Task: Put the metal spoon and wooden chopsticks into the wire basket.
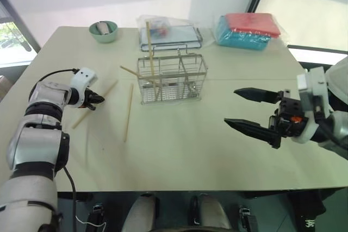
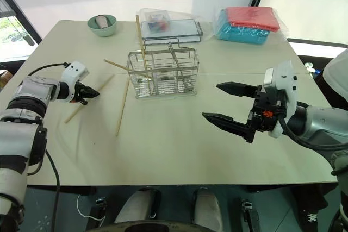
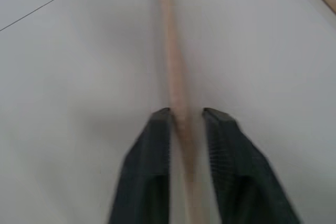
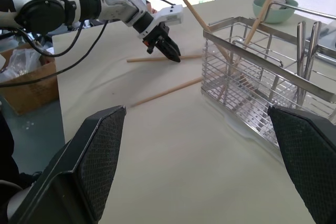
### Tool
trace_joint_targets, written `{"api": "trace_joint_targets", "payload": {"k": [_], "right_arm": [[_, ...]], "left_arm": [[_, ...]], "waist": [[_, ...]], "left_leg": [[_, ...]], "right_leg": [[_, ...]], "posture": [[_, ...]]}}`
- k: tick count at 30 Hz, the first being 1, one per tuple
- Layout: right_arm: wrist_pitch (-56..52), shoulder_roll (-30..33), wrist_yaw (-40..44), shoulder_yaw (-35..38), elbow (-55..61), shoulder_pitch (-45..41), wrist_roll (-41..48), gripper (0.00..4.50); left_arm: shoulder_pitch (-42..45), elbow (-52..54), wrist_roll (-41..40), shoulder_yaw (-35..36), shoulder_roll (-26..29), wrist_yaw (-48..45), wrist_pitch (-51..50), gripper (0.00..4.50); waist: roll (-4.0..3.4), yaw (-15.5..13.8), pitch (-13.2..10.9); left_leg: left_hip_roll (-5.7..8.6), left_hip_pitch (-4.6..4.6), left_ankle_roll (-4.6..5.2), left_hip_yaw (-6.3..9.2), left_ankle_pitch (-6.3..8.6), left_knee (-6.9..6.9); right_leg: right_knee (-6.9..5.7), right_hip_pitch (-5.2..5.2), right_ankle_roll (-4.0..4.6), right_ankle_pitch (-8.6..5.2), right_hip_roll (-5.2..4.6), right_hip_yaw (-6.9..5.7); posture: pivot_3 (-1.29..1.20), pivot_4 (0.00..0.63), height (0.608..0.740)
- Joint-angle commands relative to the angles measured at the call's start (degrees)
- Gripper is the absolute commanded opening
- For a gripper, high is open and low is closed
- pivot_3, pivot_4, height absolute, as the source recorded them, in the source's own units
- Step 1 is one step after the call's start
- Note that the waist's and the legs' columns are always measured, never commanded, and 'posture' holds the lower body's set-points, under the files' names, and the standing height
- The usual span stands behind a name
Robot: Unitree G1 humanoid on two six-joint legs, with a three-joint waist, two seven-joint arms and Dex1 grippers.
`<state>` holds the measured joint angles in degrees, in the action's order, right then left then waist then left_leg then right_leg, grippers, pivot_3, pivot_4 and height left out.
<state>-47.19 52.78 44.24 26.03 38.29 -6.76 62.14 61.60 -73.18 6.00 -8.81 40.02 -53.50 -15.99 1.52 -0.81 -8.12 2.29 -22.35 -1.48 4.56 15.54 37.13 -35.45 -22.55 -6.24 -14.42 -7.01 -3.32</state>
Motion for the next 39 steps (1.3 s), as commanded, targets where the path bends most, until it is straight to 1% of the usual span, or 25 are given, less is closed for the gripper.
{"api": "trace_joint_targets", "payload": {"k": [1, 5, 9, 12, 15, 18, 21, 23, 25, 28, 30, 32, 35, 39], "right_arm": [[1.3, 0.8, -0.2, 1.8, 1.4, -0.1, 1.2, 4.50], [1.7, 0.6, -0.1, 1.4, 0.7, -0.2, 0.6, 4.50], [2.4, 0.6, 0.4, 0.8, -0.1, 0.0, -0.5, 4.50], [2.8, 0.6, 0.5, 0.4, -0.7, -0.3, -0.9, 4.50], [2.8, 0.4, 0.2, 0.1, -1.1, -0.6, -0.9, 4.50], [2.7, 0.2, -0.3, -0.5, -1.4, -1.0, -0.8, 4.50], [2.7, -0.1, -0.7, -1.1, -1.5, -1.4, -0.6, 4.50], [2.7, -0.7, -1.3, -1.9, -1.5, -1.4, -0.5, 4.50], [2.9, -1.0, -1.7, -2.5, -1.4, -1.5, -0.7, 4.50], [3.1, -1.2, -1.8, -3.0, -1.6, -1.7, -0.6, 4.50], [3.3, -1.5, -2.0, -3.1, -1.9, -1.9, -0.5, 4.50], [3.6, -1.7, -2.1, -3.2, -2.1, -1.7, -0.8, 4.50], [3.8, -2.2, -2.5, -2.5, -1.4, -0.8, -0.8, 4.50], [3.9, -2.5, -3.7, -0.8, -0.3, 0.8, 0.1, 4.50]], "left_arm": [[0.4, -1.3, 1.4, 0.5, 0.0, 1.3, -1.2, 0.04], [0.9, -1.1, 1.1, 2.0, 0.1, 3.4, -1.7, 0.04], [2.4, -0.7, -1.2, 6.1, 0.8, 9.3, -2.3, 0.04], [4.5, 0.5, -3.9, 10.6, 2.5, 12.8, -1.9, 0.04], [6.5, 3.4, -7.4, 16.1, 4.1, 18.2, 1.2, 0.04], [8.6, 8.2, -13.3, 23.5, 4.4, 23.3, 2.7, 0.04], [8.7, 14.6, -18.1, 28.9, 3.5, 26.3, 2.1, 0.04], [8.5, 24.0, -23.9, 33.4, 0.4, 29.2, -0.6, 0.04], [7.4, 33.9, -28.0, 35.2, -3.5, 31.0, -3.6, 0.04], [5.6, 42.3, -30.5, 35.4, -6.9, 33.1, -6.7, 0.04], [6.1, 47.9, -32.9, 33.7, -12.8, 34.9, -8.2, 0.04], [6.2, 50.6, -33.2, 31.7, -17.3, 35.2, -7.0, 0.04], [5.6, 50.1, -33.0, 30.2, -22.6, 36.5, -5.6, 0.04], [3.7, 50.1, -30.8, 26.8, -26.9, 36.8, -3.0, 0.04]], "waist": [[0.00, 0.0, 0.0], [0.00, 0.0, 0.0], [0.08, 0.1, 0.0], [0.30, 0.0, -0.2], [0.45, 0.0, -0.3], [0.46, -0.1, -0.3], [0.44, 0.0, -0.3], [0.44, -0.1, -0.3], [0.46, -0.3, -0.3], [0.44, -0.2, -0.2], [0.42, -0.1, -0.2], [0.42, -0.5, -0.2], [0.40, -1.0, -0.2], [0.29, -0.9, -0.3]], "left_leg": [[0.00, 0.00, 0.00, -0.01, 0.00, 0.00], [0.00, -0.01, 0.00, -0.01, 0.00, 0.00], [-0.01, -0.03, 0.00, 0.00, 0.00, 0.00], [-0.03, -0.09, 0.00, 0.01, 0.00, 0.00], [-0.02, -0.13, 0.00, 0.02, 0.00, 0.00], [0.00, -0.16, 0.00, 0.01, 0.01, -0.01], [0.04, -0.16, -0.01, 0.02, 0.01, -0.01], [0.06, -0.14, -0.01, 0.00, 0.01, 0.00], [0.06, -0.14, -0.02, 0.05, 0.01, 0.06], [0.08, -0.13, -0.03, 0.05, 0.00, 0.15], [0.08, -0.07, -0.03, 0.02, 0.00, 0.14], [0.08, -0.07, -0.04, 0.05, -0.01, 0.16], [0.08, -0.06, -0.03, 0.02, -0.01, 0.20], [0.05, -0.05, -0.02, -0.07, -0.01, 0.10]], "right_leg": [[0.00, 0.00, 0.00, 0.00, 0.00, 0.00], [0.00, -0.01, 0.00, 0.00, 0.04, 0.00], [0.00, -0.04, -0.01, 0.00, 0.08, 0.00], [0.00, -0.10, -0.01, 0.00, 0.15, -0.01], [0.01, -0.13, -0.01, 0.01, 0.15, -0.02], [0.12, -0.11, -0.08, 0.06, 0.06, -0.01], [0.14, -0.08, -0.11, 0.07, -0.04, -0.02], [0.17, -0.05, -0.14, 0.09, -0.07, -0.01], [0.18, 0.01, -0.18, 0.12, -0.07, -0.02], [0.20, 0.09, -0.22, 0.15, -0.08, 0.00], [0.19, 0.11, -0.22, 0.16, -0.05, 0.00], [0.19, 0.15, -0.22, 0.16, -0.02, -0.01], [0.21, 0.18, -0.23, 0.17, 0.09, 0.00], [0.21, 0.09, -0.23, 0.17, 0.14, 0.05]], "posture": [[0.00, 0.150, 0.667], [0.00, 0.150, 0.667], [0.00, 0.150, 0.667], [0.00, 0.150, 0.667], [0.00, 0.150, 0.667], [0.00, 0.150, 0.667], [0.00, 0.150, 0.667], [0.00, 0.150, 0.667], [0.00, 0.150, 0.667], [0.00, 0.150, 0.667], [0.00, 0.150, 0.667], [0.00, 0.150, 0.667], [0.00, 0.150, 0.667], [0.00, 0.150, 0.667]]}}
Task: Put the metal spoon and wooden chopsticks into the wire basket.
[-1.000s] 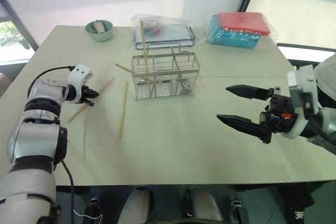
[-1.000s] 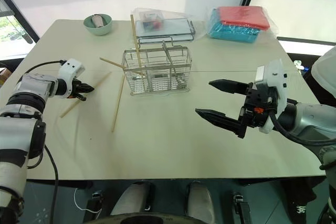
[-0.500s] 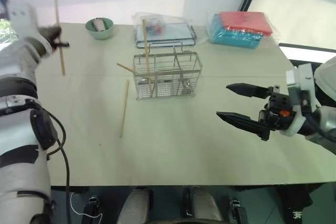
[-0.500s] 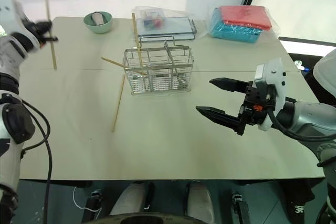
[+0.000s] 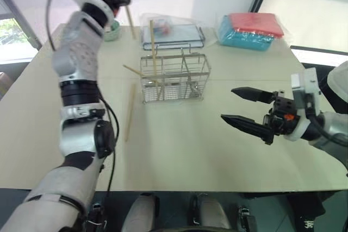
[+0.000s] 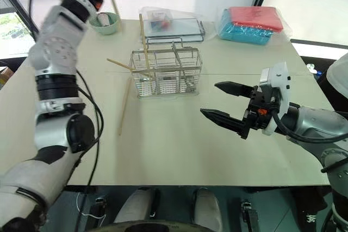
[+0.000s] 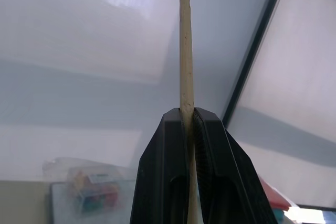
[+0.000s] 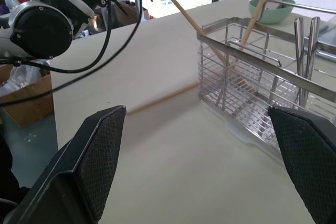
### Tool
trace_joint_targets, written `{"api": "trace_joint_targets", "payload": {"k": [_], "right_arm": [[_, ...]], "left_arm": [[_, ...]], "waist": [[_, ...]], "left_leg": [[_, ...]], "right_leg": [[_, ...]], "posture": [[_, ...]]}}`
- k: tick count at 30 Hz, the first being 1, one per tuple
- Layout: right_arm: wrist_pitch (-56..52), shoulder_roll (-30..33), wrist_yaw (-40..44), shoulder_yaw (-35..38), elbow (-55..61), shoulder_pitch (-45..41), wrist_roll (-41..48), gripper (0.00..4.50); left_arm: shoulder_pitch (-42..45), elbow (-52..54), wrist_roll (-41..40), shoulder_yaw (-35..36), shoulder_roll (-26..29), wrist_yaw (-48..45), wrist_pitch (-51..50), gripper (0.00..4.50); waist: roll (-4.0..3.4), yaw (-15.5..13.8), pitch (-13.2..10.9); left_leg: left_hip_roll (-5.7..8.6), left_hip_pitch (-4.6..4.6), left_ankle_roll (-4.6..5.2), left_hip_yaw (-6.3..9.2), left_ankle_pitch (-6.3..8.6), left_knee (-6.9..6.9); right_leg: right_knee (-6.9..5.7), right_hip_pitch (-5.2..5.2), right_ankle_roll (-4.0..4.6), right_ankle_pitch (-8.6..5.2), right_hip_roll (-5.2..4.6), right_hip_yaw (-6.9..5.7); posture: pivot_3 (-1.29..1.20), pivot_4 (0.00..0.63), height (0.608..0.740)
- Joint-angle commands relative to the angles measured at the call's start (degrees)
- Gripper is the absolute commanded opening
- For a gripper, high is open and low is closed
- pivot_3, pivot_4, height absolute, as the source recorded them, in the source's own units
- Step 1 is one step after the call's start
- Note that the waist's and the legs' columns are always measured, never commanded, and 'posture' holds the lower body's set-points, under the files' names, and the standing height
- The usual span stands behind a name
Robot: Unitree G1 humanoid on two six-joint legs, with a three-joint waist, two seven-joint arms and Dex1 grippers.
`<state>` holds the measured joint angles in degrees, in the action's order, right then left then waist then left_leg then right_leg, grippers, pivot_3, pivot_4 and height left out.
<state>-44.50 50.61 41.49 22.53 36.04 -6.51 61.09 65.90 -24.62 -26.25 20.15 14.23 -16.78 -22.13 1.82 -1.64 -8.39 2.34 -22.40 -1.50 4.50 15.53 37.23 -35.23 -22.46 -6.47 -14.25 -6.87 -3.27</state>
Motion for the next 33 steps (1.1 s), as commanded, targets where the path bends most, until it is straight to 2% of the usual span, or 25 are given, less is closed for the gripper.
{"api": "trace_joint_targets", "payload": {"k": [1, 12, 15, 22, 33], "right_arm": [[1.1, -0.4, -1.4, 3.3, 2.1, 1.0, 1.4, 4.50], [1.0, -0.1, -5.8, 6.9, 3.4, 3.7, 4.4, 4.50], [1.0, 0.1, -6.4, 6.8, 3.0, 3.3, 4.6, 4.50], [1.7, -0.1, -6.0, 5.3, 1.8, 2.5, 3.1, 4.50], [3.1, -1.0, -4.1, 1.1, -2.8, -1.8, 0.5, 4.50]], "left_arm": [[-1.0, 1.4, 1.7, -2.8, -1.7, -0.1, 3.6, 0.04], [-10.0, 1.7, 6.2, -9.6, -5.0, -3.3, 9.0, 0.04], [-11.4, 2.6, 5.7, -9.8, -5.8, -3.2, 8.6, 1.01], [-12.2, 6.5, 4.2, -9.1, -5.3, -2.2, 5.6, 4.35], [-13.3, 17.1, 0.5, -5.6, -1.0, 1.8, -2.8, 4.44]], "waist": [[-0.01, -0.2, 0.0], [0.00, -0.7, 0.0], [0.01, -0.7, 0.0], [0.00, -0.7, 0.0], [-0.02, -0.7, 0.0]], "left_leg": [[-0.01, 0.01, 0.00, 0.00, 0.00, 0.00], [0.01, -0.01, 0.03, 0.02, 0.01, 0.06], [0.01, -0.03, 0.03, 0.03, 0.01, 0.09], [0.01, -0.03, 0.05, 0.04, 0.02, 0.09], [-0.01, -0.01, 0.06, 0.06, 0.02, 0.09]], "right_leg": [[-0.02, 0.01, 0.01, 0.00, 0.01, 0.00], [0.03, 0.08, 0.02, 0.00, 0.02, -0.01], [0.04, 0.09, 0.02, 0.00, 0.01, -0.01], [0.04, 0.08, 0.03, 0.00, 0.02, -0.01], [0.03, 0.08, 0.03, 0.00, 0.05, -0.01]], "posture": [[0.00, 0.150, 0.667], [0.00, 0.150, 0.667], [0.00, 0.150, 0.667], [0.00, 0.150, 0.667], [0.00, 0.150, 0.667]]}}
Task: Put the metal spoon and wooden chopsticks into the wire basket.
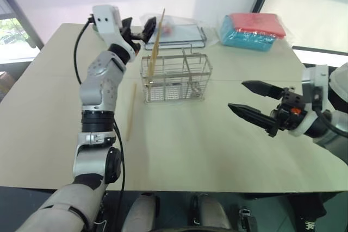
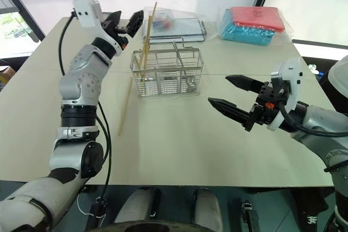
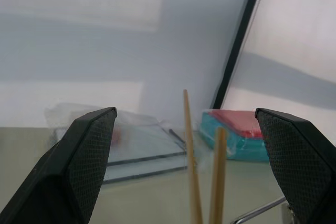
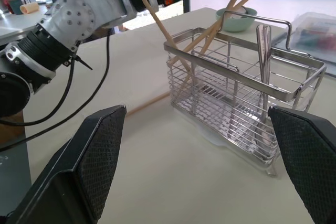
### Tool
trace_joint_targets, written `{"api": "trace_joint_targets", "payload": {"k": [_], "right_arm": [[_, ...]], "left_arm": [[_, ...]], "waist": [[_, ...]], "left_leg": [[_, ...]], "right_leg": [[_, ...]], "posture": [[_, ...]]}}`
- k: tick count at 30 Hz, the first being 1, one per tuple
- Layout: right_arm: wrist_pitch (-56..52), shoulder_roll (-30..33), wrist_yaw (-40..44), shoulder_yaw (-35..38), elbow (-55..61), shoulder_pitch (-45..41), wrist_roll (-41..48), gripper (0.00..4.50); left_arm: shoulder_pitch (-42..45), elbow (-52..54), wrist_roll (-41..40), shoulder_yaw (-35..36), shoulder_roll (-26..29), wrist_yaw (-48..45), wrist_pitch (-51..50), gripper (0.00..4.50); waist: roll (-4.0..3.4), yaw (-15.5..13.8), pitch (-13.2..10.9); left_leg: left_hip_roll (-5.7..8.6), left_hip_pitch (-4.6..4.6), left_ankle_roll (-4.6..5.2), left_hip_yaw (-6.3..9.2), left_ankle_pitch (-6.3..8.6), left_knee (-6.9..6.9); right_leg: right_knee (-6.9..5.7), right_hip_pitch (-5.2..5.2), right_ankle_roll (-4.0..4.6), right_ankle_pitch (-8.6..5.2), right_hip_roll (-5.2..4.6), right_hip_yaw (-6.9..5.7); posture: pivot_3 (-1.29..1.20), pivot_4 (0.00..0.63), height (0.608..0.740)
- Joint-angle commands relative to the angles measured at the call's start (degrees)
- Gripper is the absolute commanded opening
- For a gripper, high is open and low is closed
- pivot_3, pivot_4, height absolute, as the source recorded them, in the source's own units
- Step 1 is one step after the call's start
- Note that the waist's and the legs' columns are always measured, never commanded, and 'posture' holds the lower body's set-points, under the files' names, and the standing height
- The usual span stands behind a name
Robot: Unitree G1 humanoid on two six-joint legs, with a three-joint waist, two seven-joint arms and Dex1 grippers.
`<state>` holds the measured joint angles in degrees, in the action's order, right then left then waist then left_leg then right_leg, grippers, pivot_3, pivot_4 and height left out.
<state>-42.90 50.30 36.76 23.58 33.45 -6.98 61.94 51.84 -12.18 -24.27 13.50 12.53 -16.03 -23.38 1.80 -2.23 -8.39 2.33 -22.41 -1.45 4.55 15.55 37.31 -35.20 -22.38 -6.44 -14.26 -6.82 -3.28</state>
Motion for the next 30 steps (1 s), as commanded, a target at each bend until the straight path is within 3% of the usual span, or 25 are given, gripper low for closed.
{"api": "trace_joint_targets", "payload": {"k": [1, 15, 19, 23, 30], "right_arm": [[1.6, -0.8, 0.8, -0.3, -0.4, -1.6, -0.6, 4.50], [2.0, -1.8, 2.1, -2.4, -1.6, -3.4, -2.9, 4.50], [1.9, -1.3, 2.8, -1.5, -1.3, -3.1, -2.9, 4.50], [2.1, -1.1, 3.4, -1.3, -1.2, -2.6, -3.8, 4.50], [1.9, -2.6, 2.7, -2.5, -0.7, -2.7, -4.1, 4.50]], "left_arm": [[0.7, 5.3, -1.6, 1.3, 1.0, 1.4, -2.1, 4.44], [4.5, 4.1, -4.1, 3.2, 11.8, 0.3, -12.7, 4.44], [6.3, 0.5, -4.3, 3.2, 15.8, 0.4, -20.6, 4.44], [9.9, -5.3, -3.4, 3.3, 19.7, 3.9, -35.0, 4.44], [13.1, -6.9, -0.4, 0.5, 18.7, 10.2, -57.7, 4.44]], "waist": [[0.00, -0.1, 0.0], [-0.02, 0.0, 0.0], [-0.02, 0.1, 0.0], [-0.02, 0.1, 0.0], [0.00, 0.1, 0.0]], "left_leg": [[0.02, 0.00, 0.00, 0.01, 0.00, 0.01], [0.02, 0.00, 0.00, 0.03, 0.00, 0.00], [0.03, 0.01, 0.00, 0.03, 0.00, -0.01], [0.03, 0.01, 0.00, 0.05, 0.00, -0.03], [0.04, 0.02, -0.01, 0.05, 0.00, -0.05]], "right_leg": [[0.00, 0.02, 0.00, 0.00, -0.01, 0.00], [-0.02, 0.00, 0.00, 0.00, 0.02, 0.00], [-0.02, 0.00, 0.00, -0.01, 0.02, 0.00], [-0.04, -0.02, -0.01, -0.01, 0.05, -0.01], [-0.05, -0.02, -0.02, -0.01, 0.04, -0.01]], "posture": [[0.00, 0.150, 0.667], [0.00, 0.150, 0.667], [0.00, 0.150, 0.667], [0.00, 0.150, 0.667], [0.00, 0.150, 0.667]]}}
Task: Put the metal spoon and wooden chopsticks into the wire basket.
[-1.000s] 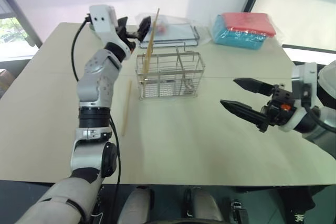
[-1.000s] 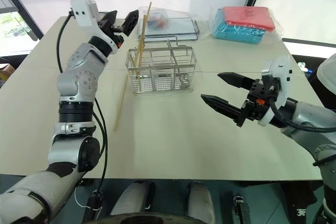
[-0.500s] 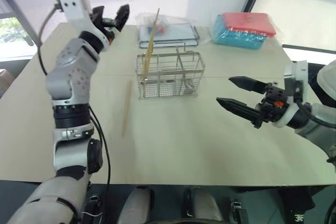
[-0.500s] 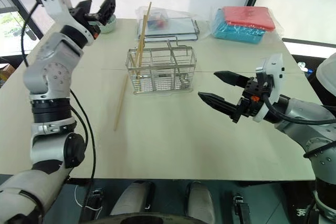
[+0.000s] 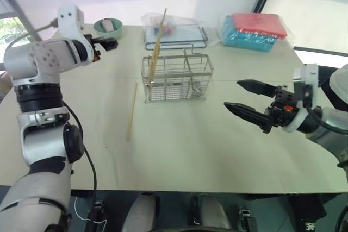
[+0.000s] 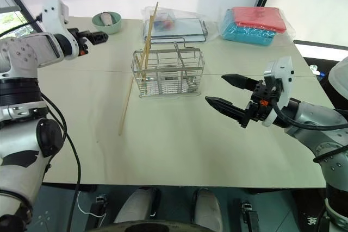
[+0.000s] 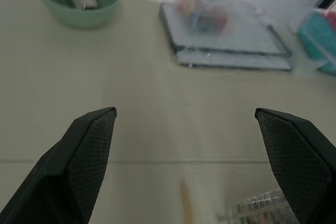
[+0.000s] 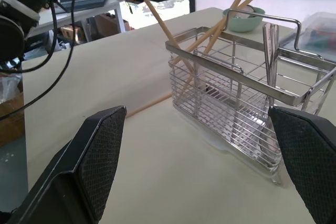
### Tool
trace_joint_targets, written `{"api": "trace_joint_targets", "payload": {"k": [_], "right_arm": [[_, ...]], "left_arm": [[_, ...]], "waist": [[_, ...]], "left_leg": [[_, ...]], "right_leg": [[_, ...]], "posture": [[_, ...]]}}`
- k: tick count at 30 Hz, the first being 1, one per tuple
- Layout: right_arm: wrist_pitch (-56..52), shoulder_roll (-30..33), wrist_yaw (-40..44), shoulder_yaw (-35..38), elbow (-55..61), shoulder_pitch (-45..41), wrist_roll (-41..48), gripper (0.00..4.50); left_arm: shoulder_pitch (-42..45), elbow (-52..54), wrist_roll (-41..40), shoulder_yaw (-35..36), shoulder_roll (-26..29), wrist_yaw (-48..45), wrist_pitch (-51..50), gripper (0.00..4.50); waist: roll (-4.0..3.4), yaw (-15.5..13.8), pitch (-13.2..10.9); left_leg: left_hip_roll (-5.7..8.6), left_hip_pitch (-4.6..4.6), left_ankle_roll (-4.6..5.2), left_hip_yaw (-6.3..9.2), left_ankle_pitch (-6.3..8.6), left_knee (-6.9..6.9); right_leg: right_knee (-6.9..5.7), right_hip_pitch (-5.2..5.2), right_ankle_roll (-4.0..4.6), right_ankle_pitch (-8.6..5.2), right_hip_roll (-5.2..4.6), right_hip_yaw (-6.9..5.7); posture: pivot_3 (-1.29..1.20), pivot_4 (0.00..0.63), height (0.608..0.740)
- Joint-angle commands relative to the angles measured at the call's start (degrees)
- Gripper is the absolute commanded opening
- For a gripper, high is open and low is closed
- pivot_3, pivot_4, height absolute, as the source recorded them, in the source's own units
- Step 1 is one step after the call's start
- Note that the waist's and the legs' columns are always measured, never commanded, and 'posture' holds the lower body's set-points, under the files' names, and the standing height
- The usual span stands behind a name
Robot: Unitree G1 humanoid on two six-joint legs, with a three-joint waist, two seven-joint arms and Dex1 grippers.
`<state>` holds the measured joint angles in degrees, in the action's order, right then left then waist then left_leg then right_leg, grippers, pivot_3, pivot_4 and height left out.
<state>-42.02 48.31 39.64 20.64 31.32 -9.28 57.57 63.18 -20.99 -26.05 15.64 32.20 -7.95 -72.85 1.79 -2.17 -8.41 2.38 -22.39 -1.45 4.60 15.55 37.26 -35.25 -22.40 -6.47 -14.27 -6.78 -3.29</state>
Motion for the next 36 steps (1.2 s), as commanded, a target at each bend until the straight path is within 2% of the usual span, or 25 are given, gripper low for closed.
{"api": "trace_joint_targets", "payload": {"k": [1, 6, 10, 17, 29, 32, 36], "right_arm": [[1.1, -0.8, -0.2, 0.1, 1.4, -0.5, 0.0, 4.50], [1.1, -1.2, 0.1, -0.5, 2.2, 0.0, -0.1, 4.50], [1.0, 0.4, 2.7, 0.9, 3.4, 2.2, 0.2, 4.50], [1.0, 2.1, 3.7, 3.5, 4.7, 3.8, 0.7, 4.50], [1.3, 0.5, 1.2, 4.4, 7.9, 6.5, 1.4, 4.50], [1.4, 0.1, 0.5, 4.7, 8.2, 7.0, 1.5, 4.50], [1.5, -0.3, -0.2, 4.8, 8.3, 6.9, 1.8, 4.50]], "left_arm": [[1.7, 2.3, 1.7, -2.3, -1.5, 2.4, -10.6, 4.44], [0.2, 2.5, 3.4, -4.2, -3.9, 2.6, -18.1, 4.44], [-1.2, 1.9, 4.4, -6.6, -4.7, 1.5, -19.4, 4.44], [-2.1, -4.9, 7.3, -10.0, -6.4, -0.2, -14.7, 4.44], [0.8, -18.2, 11.2, -16.1, -9.5, -6.8, -5.9, 4.44], [1.8, -21.2, 12.7, -16.2, -9.5, -7.2, -4.1, 3.55], [3.1, -25.2, 14.3, -15.7, -9.8, -7.4, -1.8, 1.46]], "waist": [[0.01, 0.0, 0.0], [0.01, 0.1, 0.0], [-0.01, 0.1, 0.0], [0.00, -0.1, 0.0], [-0.03, -0.2, 0.0], [-0.10, -0.1, 0.1], [-0.14, -0.3, 0.1]], "left_leg": [[0.00, 0.00, 0.00, 0.01, 0.00, 0.00], [-0.01, -0.01, -0.05, 0.01, -0.02, -0.03], [-0.02, 0.01, -0.12, 0.00, -0.05, -0.12], [-0.01, 0.00, -0.14, 0.00, -0.06, -0.10], [-0.01, 0.00, -0.14, -0.01, -0.05, -0.10], [-0.01, 0.02, -0.14, -0.01, -0.05, -0.09], [0.00, 0.02, -0.14, -0.01, -0.05, -0.08]], "right_leg": [[0.00, 0.00, 0.00, 0.00, 0.00, 0.00], [-0.01, -0.06, 0.00, 0.00, 0.00, 0.01], [-0.01, -0.10, 0.00, 0.00, -0.01, 0.03], [-0.01, -0.08, 0.00, 0.00, -0.04, 0.03], [0.03, -0.04, 0.00, 0.00, -0.09, 0.03], [0.03, -0.04, 0.00, 0.00, -0.09, 0.03], [0.02, -0.02, 0.00, 0.00, -0.09, 0.02]], "posture": [[0.00, 0.150, 0.667], [0.00, 0.150, 0.667], [0.00, 0.150, 0.667], [0.00, 0.150, 0.667], [0.00, 0.150, 0.667], [0.00, 0.150, 0.667], [0.00, 0.150, 0.667]]}}
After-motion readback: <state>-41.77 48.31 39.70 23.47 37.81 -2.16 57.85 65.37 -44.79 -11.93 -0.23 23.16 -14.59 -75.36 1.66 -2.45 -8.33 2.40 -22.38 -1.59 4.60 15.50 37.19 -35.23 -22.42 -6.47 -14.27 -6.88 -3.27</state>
